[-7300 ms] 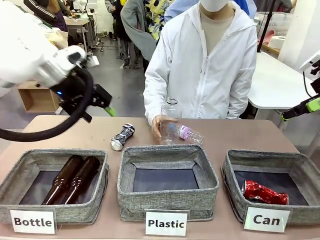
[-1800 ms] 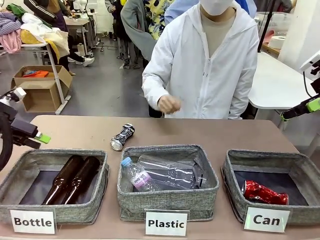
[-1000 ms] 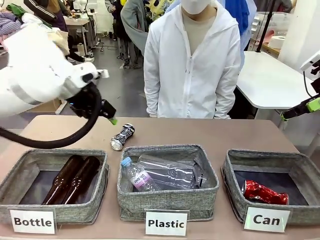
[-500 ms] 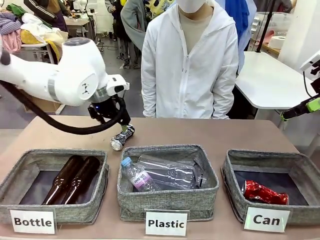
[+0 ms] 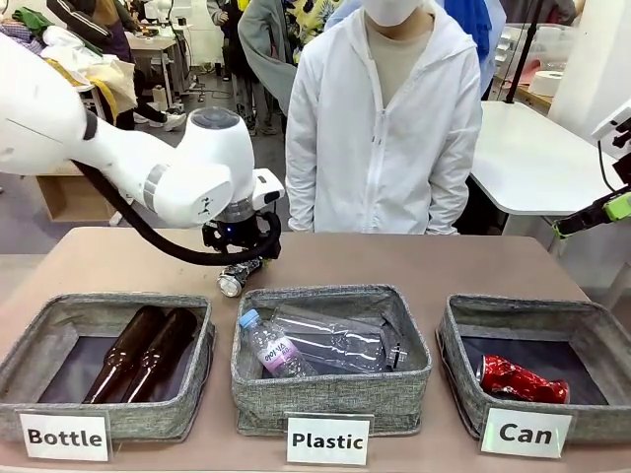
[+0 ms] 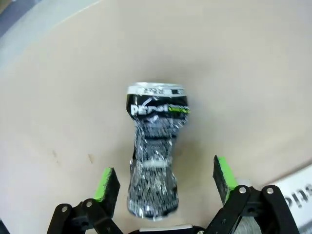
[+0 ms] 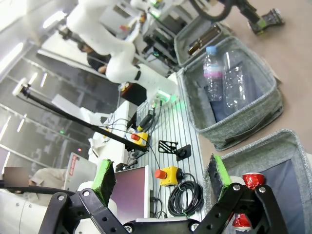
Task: Sort the can waste into the basket.
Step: Pick up the can waste from the table and place it in the right Fabric basket.
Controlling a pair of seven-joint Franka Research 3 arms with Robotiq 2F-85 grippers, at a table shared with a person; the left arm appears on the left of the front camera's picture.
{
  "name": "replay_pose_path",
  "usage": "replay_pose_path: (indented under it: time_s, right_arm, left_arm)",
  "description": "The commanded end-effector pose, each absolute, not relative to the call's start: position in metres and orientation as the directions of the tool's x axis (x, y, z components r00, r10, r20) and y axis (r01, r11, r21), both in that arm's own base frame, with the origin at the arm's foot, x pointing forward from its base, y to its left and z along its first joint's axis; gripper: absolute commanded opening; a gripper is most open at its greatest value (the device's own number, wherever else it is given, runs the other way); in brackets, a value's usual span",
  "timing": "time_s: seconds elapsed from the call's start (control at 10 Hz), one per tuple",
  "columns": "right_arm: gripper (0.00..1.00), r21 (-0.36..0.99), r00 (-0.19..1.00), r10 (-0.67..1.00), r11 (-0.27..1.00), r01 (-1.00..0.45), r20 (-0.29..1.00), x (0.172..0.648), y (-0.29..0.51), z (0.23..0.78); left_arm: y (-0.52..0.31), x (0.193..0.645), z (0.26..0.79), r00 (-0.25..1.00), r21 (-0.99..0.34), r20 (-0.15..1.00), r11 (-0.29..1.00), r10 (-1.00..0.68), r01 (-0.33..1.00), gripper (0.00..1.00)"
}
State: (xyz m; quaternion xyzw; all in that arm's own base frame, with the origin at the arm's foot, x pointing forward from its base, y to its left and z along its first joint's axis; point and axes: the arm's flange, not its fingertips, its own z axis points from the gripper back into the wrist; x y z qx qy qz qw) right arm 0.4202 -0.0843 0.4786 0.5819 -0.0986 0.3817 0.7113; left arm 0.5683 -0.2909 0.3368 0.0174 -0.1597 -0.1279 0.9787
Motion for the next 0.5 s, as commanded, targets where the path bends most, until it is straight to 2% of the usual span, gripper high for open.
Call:
replay_pose_path:
  time_s: [0.0, 0.4]
  right_arm:
    - [1.0, 0.744, 0.677, 0.437, 0.026, -0.668, 0.592, 0.419, -0.086, 0.48]
    - [1.0, 0.744, 0.677, 0.437, 0.026, -0.668, 0.592, 0.419, -0.086, 0.48]
  left_arm:
    - [-0.303, 0.582, 0.318, 0.922, 0.137, 0.318, 0.973, -0.22, 0.185, 1.0]
    - [-0.303, 0.579, 0.303, 0.909, 0.13, 0.323, 0.964, -0.263, 0.232, 1.0]
